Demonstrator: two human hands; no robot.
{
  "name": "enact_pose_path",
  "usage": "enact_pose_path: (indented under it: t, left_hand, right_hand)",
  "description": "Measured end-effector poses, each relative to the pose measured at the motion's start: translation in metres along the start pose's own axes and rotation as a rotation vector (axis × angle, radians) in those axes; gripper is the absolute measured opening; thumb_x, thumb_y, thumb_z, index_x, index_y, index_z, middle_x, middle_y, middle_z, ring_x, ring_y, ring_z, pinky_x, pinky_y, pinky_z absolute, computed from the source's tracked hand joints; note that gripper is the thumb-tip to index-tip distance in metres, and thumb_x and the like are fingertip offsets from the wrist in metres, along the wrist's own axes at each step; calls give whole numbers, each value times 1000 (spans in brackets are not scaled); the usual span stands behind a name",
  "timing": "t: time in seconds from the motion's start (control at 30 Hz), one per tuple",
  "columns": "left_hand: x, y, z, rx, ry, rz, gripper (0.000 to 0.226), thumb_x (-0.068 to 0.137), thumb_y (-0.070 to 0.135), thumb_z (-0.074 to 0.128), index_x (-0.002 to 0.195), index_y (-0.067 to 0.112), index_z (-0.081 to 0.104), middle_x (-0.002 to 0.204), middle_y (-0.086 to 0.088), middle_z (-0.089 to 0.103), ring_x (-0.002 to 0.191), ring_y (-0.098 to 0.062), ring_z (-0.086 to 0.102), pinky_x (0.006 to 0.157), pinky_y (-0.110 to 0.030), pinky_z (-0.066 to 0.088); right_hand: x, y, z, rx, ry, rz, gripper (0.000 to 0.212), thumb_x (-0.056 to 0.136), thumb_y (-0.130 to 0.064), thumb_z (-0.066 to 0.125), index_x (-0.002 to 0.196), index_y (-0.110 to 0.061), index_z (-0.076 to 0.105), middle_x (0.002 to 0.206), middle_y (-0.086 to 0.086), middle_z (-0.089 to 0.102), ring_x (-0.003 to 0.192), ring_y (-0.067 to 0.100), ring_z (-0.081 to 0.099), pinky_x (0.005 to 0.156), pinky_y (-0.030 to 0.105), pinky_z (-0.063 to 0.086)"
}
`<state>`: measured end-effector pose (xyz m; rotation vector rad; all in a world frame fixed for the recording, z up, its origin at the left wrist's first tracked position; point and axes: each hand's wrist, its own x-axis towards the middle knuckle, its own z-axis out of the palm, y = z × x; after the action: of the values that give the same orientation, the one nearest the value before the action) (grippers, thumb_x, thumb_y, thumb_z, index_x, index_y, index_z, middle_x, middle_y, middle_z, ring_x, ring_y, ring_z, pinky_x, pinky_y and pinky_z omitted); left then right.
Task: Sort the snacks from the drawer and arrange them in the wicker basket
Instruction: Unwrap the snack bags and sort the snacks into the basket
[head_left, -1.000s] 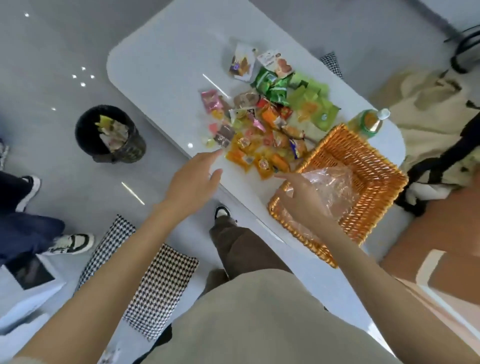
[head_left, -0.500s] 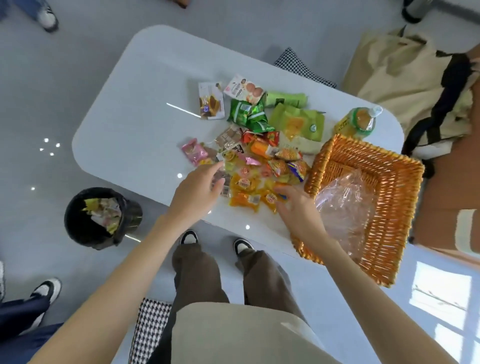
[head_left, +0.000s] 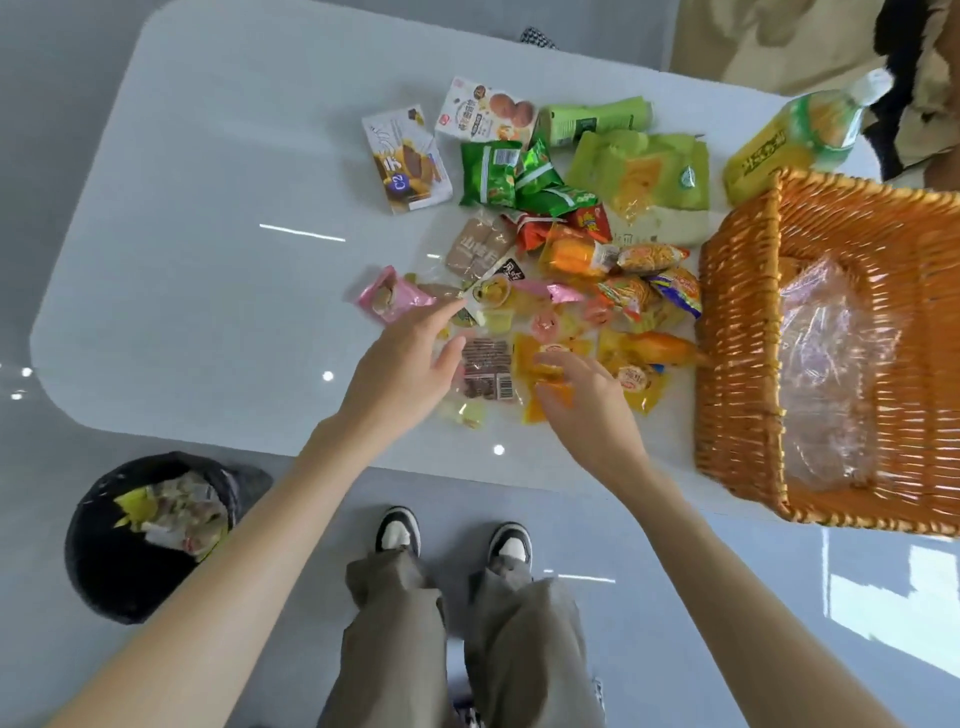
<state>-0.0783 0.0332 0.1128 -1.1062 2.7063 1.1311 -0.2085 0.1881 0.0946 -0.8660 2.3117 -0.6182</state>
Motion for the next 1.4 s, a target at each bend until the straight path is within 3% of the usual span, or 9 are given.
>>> enact_pose_path:
  t: [0.23, 0.3, 0.37, 0.5, 0.7, 0.87, 0.97, 1.27, 1.4]
  left_hand:
    - [40, -72, 70, 16, 131, 156, 44, 98, 26, 48, 142, 26, 43, 137, 2, 51, 126, -14, 46, 103, -30, 39]
    - [52, -87, 82, 27, 205, 205, 43, 97, 24, 49, 140, 24, 46, 128, 0, 57, 120, -14, 50, 109, -14, 26]
    - [60, -97, 92, 53, 265, 255, 43, 97, 25, 49, 140, 24, 47, 122, -3, 60, 114, -16, 53, 98, 5, 5]
    - [64, -103, 108, 40, 323, 349, 45, 98, 27, 51, 142, 26, 44, 129, 3, 56, 110, -17, 52, 96, -20, 33]
    - [53, -105, 117, 4, 410, 418, 45, 97, 27, 51, 141, 27, 45, 139, 6, 49, 124, -12, 49, 105, -31, 40]
    - [20, -87, 106, 59, 427, 416, 44, 98, 28, 49, 142, 30, 44, 141, 8, 48, 128, -11, 45, 104, -31, 39]
    - [-5, -72, 98, 92, 433, 407, 44, 98, 29, 48, 142, 30, 44, 141, 7, 49, 127, -12, 48, 100, -28, 38]
    - [-64, 7, 89, 136, 426, 473, 44, 99, 32, 46, 142, 29, 42, 141, 6, 50, 128, -15, 48, 101, -32, 39]
    - [-68, 65, 103, 150, 407, 559, 45, 99, 33, 45, 143, 31, 40, 142, 8, 48, 98, -7, 61, 88, -30, 48]
  right_hand:
    - [55, 47, 71, -49, 272, -249, 29, 93, -18, 58, 122, -19, 61, 116, 1, 61, 107, 24, 52, 84, 34, 44]
    - [67, 56, 83, -98, 358, -339, 29, 92, -17, 58, 120, -18, 62, 112, -1, 61, 105, 23, 52, 82, 31, 42]
    - [77, 62, 93, -152, 442, -428, 30, 91, -15, 58, 121, -20, 63, 109, -4, 60, 103, 21, 50, 77, 24, 35]
    - [87, 68, 109, -128, 530, -534, 30, 91, -18, 59, 121, -20, 63, 113, -8, 60, 104, 19, 49, 80, 20, 34]
    - [82, 69, 115, -62, 571, -572, 29, 92, -18, 58, 120, -22, 63, 121, -7, 60, 106, 16, 50, 82, 25, 41]
    - [55, 65, 101, -36, 562, -543, 29, 92, -20, 58, 120, -26, 64, 123, -12, 60, 104, 17, 51, 86, 33, 45]
    - [28, 65, 87, -31, 551, -523, 28, 93, -20, 57, 120, -28, 63, 115, -17, 57, 104, 15, 50, 80, 27, 40]
    - [-66, 100, 17, -99, 631, -473, 30, 94, -25, 56, 123, -25, 62, 117, -5, 60, 113, 17, 48, 88, 32, 45]
    - [-97, 130, -27, -154, 709, -413, 30, 95, -25, 55, 125, -24, 60, 121, -6, 58, 115, 16, 47, 87, 34, 45]
